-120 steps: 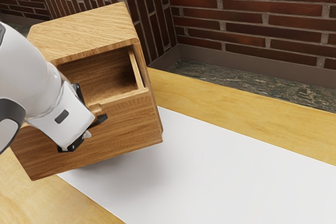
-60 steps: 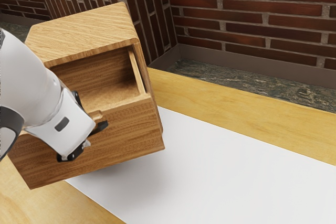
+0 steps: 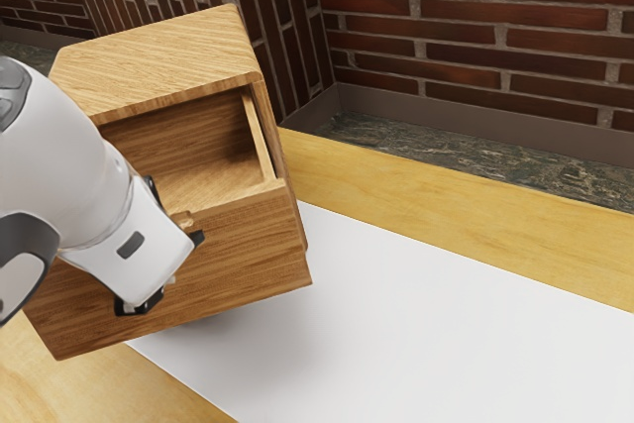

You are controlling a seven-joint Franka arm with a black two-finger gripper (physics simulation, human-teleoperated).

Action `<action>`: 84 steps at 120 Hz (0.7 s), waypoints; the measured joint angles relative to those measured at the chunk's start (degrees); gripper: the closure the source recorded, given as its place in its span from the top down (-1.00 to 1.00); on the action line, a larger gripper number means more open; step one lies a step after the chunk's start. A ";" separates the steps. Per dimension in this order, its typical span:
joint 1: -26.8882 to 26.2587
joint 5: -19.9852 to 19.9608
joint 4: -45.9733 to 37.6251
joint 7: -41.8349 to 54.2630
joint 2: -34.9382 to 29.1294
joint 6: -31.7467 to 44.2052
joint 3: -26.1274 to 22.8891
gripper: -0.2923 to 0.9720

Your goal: Pull the drawer handle with one arm to open the drawer

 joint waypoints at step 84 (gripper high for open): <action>1.99 -0.95 0.36 -4.86 -0.30 -0.51 -0.07 -0.48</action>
